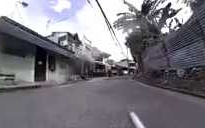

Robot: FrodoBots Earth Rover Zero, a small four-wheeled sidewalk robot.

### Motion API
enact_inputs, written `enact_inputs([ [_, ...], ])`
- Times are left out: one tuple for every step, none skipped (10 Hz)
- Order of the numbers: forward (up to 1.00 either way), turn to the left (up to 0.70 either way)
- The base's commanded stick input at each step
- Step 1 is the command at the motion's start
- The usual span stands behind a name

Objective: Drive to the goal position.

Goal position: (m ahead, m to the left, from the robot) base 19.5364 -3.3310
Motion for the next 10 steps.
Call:
enact_inputs([
  [0.85,-0.27],
  [0.85,-0.14],
  [0.85,-0.05],
  [0.85,0.0],
  [0.85,0.0],
  [0.85,-0.04],
  [0.85,-0.19],
  [0.85,-0.25],
  [0.85,-0.3],
  [0.85,-0.34],
])
